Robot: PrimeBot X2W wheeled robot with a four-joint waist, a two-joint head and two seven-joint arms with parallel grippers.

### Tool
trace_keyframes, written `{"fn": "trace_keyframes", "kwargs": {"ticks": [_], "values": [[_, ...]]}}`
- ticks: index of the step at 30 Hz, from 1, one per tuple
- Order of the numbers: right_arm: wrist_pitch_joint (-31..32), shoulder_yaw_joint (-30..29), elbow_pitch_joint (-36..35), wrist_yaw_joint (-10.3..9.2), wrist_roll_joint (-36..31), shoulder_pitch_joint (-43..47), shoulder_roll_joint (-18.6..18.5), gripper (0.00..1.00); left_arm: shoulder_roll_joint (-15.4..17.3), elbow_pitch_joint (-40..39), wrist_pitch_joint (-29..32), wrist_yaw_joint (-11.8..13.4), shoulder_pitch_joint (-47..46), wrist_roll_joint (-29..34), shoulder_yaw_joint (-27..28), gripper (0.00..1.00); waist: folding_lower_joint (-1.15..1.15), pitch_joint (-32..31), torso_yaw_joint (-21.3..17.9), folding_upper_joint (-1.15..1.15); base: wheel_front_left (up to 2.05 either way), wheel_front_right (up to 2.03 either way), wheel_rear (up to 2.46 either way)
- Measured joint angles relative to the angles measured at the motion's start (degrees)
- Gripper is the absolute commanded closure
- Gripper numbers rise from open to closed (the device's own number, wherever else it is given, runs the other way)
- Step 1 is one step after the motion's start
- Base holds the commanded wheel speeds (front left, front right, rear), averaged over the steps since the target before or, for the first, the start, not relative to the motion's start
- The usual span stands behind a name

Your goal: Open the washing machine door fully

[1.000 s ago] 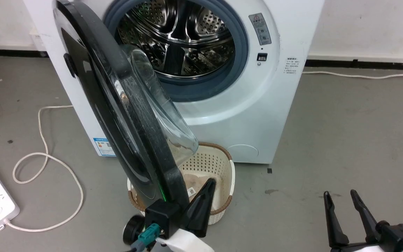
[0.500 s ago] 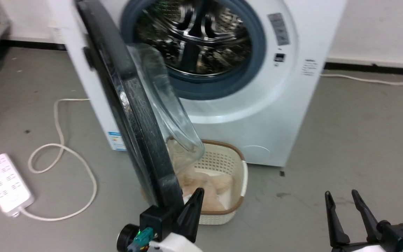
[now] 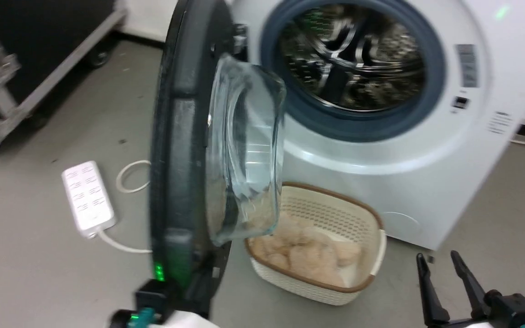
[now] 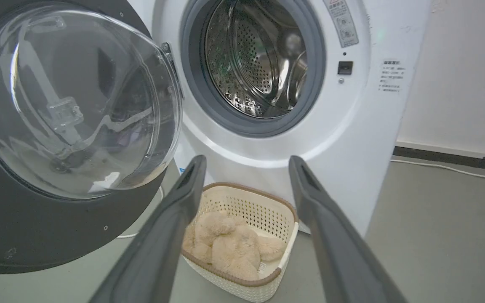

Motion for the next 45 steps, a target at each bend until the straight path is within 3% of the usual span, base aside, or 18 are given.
{"fn": "trace_keyframes", "kwargs": {"ticks": [5,13,17,19,28,33,40,43,45], "values": [[0.1,0.9,-0.6,0.01,-0.5,-0.8,0.0,0.00,3.4,-1.5,0.7,1.5,0.0,-0.7,4.4,1.00,0.00,1.8,2.5,0.00,0.00,0.00,0.00],[2.0,1.3,-2.5,0.01,-2.7,-2.5,0.0,0.00,9.9,-0.6,1.6,2.4,-2.2,-4.4,14.7,1.00,0.01,7.5,2.3,0.00,0.00,0.00,0.00],[2.6,1.3,-3.4,0.01,-3.7,-3.7,0.0,0.00,14.4,3.3,1.5,2.3,-4.1,-6.7,20.7,1.00,0.01,10.2,1.0,0.00,0.00,0.00,0.00],[3.1,1.3,-4.4,0.01,-4.6,-4.7,0.0,0.00,18.6,8.4,1.4,1.2,-6.8,-8.9,25.2,1.00,0.01,12.6,-0.7,0.00,0.00,0.00,0.00],[3.9,0.7,-6.1,0.01,-6.7,-5.0,0.0,0.00,25.2,20.1,-0.5,-1.3,-15.1,-12.4,31.4,1.00,0.01,17.0,-4.0,0.00,0.00,0.00,0.00],[4.3,0.5,-6.3,0.01,-7.0,-5.8,0.0,0.00,27.3,26.9,-2.4,-3.5,-19.4,-12.9,31.9,1.00,0.01,18.0,-5.0,0.00,0.00,0.00,0.00],[4.1,0.1,-6.0,0.01,-6.9,-6.2,0.0,0.00,27.4,30.7,-7.1,-5.3,-22.0,-11.1,29.8,1.00,0.01,16.8,-5.2,0.00,0.00,0.00,0.00],[3.5,-0.7,-5.8,0.01,-7.0,-6.2,0.1,0.00,26.4,28.9,-8.7,-5.2,-22.0,-9.3,28.9,1.00,0.00,15.4,-5.5,0.00,0.00,0.00,0.00],[3.0,-2.2,-5.5,0.01,-7.8,-6.2,0.1,0.00,23.8,25.7,-9.2,-5.0,-22.0,-8.9,28.8,1.00,0.00,14.2,-5.7,0.00,0.00,0.00,0.00]]}}
